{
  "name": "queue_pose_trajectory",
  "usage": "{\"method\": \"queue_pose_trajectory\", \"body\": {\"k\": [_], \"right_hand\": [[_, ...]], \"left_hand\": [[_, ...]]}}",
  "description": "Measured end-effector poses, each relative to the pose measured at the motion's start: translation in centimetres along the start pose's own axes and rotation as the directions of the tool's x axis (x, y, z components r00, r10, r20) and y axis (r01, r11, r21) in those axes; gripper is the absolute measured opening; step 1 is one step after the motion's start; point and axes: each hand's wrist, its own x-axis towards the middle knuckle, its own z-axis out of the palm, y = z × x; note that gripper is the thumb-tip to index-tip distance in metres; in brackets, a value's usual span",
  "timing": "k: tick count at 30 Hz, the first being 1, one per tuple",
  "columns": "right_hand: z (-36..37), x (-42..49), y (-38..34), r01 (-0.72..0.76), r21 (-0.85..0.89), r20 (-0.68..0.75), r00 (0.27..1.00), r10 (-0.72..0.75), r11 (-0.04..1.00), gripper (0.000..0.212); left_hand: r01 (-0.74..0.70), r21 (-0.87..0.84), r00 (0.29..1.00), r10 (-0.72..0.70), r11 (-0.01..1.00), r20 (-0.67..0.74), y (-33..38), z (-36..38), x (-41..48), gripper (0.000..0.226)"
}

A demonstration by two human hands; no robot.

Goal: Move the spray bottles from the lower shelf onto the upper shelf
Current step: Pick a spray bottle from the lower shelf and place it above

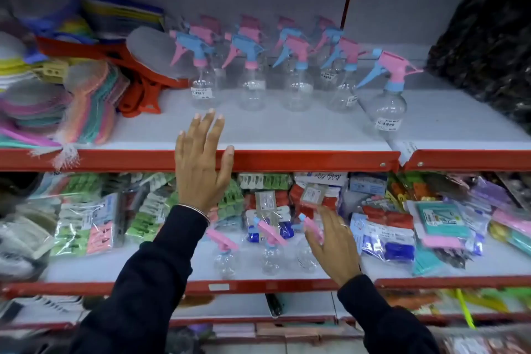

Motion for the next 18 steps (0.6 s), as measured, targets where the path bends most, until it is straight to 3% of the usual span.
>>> {"method": "queue_pose_trajectory", "body": {"k": [3,6,9,12,18], "right_hand": [[1.8,-0.7,2.1,-0.181,-0.001,0.194,0.965,0.178,0.984,0.063],[3.3,-1.2,3.4,-0.352,0.046,0.319,0.892,0.32,0.935,0.062],[4.2,-0.9,4.4,-0.375,0.081,0.3,0.893,0.336,0.924,0.042],[3.7,-0.7,5.0,-0.399,0.18,0.283,0.896,0.341,0.899,0.039],[-1.6,-0.8,2.9,-0.229,0.443,0.181,0.97,0.164,0.867,0.037]], "left_hand": [[0.102,0.092,0.992,-0.108,0.991,0.063,-1.4,0.5,-0.4,0.05],[0.075,0.201,0.979,-0.11,0.977,0.17,-2.4,1.0,-1.0,0.051],[0.034,0.262,0.975,-0.09,0.965,0.206,-3.1,1.2,-0.7,0.052],[0.037,0.271,0.97,-0.1,0.962,0.222,-2.9,1.1,-0.8,0.051],[0.043,0.263,0.966,-0.107,0.964,0.234,-3.0,0.6,-1.8,0.051]]}}
